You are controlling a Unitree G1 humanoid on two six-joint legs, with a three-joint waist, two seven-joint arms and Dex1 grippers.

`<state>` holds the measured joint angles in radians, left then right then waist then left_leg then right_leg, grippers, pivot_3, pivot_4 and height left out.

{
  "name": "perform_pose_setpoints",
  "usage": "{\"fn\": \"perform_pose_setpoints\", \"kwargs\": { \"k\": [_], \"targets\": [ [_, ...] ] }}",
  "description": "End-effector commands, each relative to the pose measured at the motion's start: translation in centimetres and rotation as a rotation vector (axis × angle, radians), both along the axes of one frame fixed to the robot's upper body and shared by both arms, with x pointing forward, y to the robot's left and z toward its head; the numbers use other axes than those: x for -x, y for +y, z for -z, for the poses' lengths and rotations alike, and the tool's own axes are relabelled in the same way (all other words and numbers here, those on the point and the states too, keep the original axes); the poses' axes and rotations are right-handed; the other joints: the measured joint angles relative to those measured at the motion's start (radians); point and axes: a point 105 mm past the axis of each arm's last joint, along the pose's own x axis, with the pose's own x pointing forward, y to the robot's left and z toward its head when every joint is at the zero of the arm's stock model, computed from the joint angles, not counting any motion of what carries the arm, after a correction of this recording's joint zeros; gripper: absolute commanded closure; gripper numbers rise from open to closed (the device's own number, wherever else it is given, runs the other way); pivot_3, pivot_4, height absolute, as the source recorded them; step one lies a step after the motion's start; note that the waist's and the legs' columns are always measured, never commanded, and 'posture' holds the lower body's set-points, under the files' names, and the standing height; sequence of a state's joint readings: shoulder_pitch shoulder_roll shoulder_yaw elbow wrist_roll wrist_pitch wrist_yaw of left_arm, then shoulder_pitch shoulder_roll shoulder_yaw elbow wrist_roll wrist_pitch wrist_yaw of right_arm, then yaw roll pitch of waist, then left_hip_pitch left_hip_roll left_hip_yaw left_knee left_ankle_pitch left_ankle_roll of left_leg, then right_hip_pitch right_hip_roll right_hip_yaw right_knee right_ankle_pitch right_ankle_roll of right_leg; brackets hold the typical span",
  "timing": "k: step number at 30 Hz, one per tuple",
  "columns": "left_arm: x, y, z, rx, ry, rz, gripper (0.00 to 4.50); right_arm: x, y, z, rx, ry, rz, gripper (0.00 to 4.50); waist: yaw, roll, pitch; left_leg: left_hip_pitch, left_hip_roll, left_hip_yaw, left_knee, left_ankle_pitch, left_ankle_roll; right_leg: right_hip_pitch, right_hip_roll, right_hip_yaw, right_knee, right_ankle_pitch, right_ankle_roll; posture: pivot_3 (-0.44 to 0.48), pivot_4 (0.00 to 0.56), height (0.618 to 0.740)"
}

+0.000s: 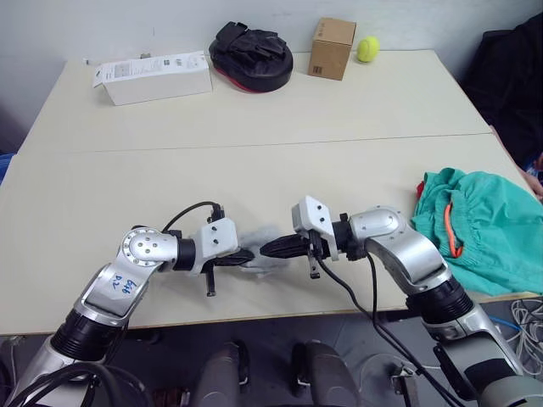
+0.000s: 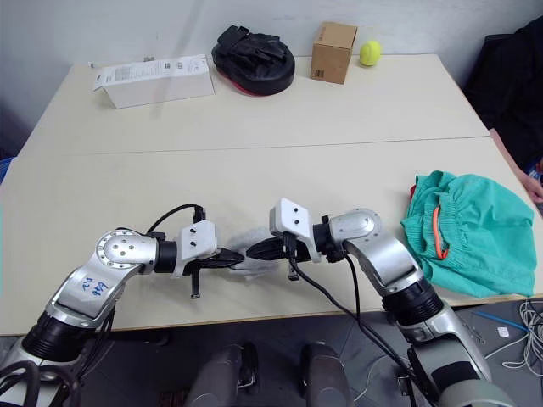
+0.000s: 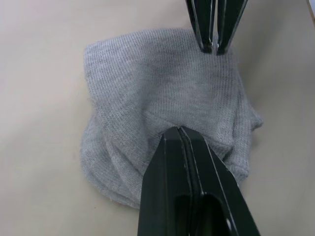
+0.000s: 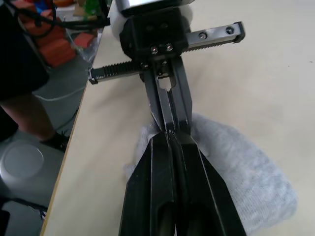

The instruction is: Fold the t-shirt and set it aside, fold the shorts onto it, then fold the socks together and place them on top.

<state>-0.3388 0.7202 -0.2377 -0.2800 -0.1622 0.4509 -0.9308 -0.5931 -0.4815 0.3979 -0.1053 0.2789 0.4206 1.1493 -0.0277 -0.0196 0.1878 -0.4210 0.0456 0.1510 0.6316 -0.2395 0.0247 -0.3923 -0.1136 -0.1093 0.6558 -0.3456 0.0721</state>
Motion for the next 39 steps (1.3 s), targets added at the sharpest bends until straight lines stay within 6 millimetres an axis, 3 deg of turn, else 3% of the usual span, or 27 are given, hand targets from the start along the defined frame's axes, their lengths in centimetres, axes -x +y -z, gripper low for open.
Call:
{"fn": "perform_pose_setpoints", "kwargs": {
  "k": [1, 6, 13, 17, 23, 28, 30, 34, 39],
  "targets": [
    [-0.1, 0.4, 1.0, -0.021, 0.029, -0.027, 4.5, -0.5, -0.3, 1.6, 0.068, -0.024, 0.045, 4.43, 0.0, 0.0, 0.0, 0.0, 0.0, 0.0, 0.0, 0.0, 0.0, 0.0, 0.0, 0.0, 0.0, 0.0, 0.0, 0.0, 0.15, 0.74],
    [-0.5, 0.4, 0.8, -0.009, 0.029, -0.034, 4.5, -2.1, -1.4, 2.3, 0.103, -0.025, 0.143, 4.43, 0.0, 0.0, 0.0, 0.0, 0.0, 0.0, 0.001, 0.0, 0.0, 0.001, 0.0, 0.0, 0.0, 0.0, 0.0, 0.0, 0.15, 0.74],
    [-0.7, 0.4, 0.7, -0.007, 0.023, -0.037, 4.5, -2.1, -0.8, 2.5, 0.091, 0.025, 0.178, 4.43, 0.0, 0.0, 0.0, 0.001, 0.0, 0.0, 0.001, 0.001, 0.0, 0.001, 0.0, 0.0, 0.001, 0.0, 0.0, 0.0, 0.15, 0.74],
    [-0.6, 0.5, 0.8, -0.015, 0.025, -0.031, 4.5, -1.7, -2.8, 3.0, 0.163, 0.074, 0.167, 4.43, 0.002, 0.0, 0.0, 0.001, 0.0, 0.0, 0.001, 0.001, 0.0, 0.001, 0.0, 0.0, 0.001, 0.0, 0.0, 0.0, 0.15, 0.74],
    [-0.6, 0.5, 0.7, -0.018, 0.02, -0.029, 4.5, -3.0, -7.0, 1.7, 0.197, 0.048, 0.229, 4.43, 0.002, 0.0, 0.0, 0.001, 0.0, -0.001, 0.001, 0.0, 0.001, 0.002, -0.001, 0.0, 0.0, 0.0, 0.0, 0.0, 0.15, 0.74],
    [-0.8, 0.3, 0.4, -0.007, 0.017, -0.034, 4.5, -4.1, -6.5, -1.7, -0.01, 0.187, 0.298, 4.43, -0.003, 0.0, 0.0, 0.001, 0.0, -0.001, 0.001, 0.001, 0.001, 0.001, 0.0, 0.0, 0.001, 0.0, -0.001, 0.0, 0.15, 0.74],
    [-0.7, 0.2, 0.4, -0.007, 0.02, -0.031, 4.5, -4.3, -6.0, -1.9, -0.042, 0.261, 0.321, 4.43, -0.001, 0.0, 0.0, 0.001, 0.0, -0.001, 0.001, 0.001, 0.0, 0.001, 0.0, -0.001, 0.002, 0.0, -0.001, 0.0, 0.15, 0.74],
    [-0.6, 0.2, 0.5, -0.016, 0.019, -0.024, 4.5, -4.0, -4.9, -1.1, -0.041, 0.4, 0.344, 3.59, 0.002, 0.0, 0.0, 0.0, 0.0, -0.001, 0.001, 0.001, 0.001, 0.001, -0.001, -0.001, 0.002, 0.0, -0.001, 0.0, 0.15, 0.74],
    [-0.5, 0.4, 0.5, -0.022, 0.018, -0.025, 4.5, -4.1, -3.7, 0.7, 0.006, 0.512, 0.392, 1.84, 0.0, 0.0, 0.0, 0.0, 0.0, -0.001, 0.001, 0.001, 0.001, 0.0, -0.001, -0.001, 0.001, 0.0, -0.001, 0.0, 0.15, 0.74]
  ]
}}
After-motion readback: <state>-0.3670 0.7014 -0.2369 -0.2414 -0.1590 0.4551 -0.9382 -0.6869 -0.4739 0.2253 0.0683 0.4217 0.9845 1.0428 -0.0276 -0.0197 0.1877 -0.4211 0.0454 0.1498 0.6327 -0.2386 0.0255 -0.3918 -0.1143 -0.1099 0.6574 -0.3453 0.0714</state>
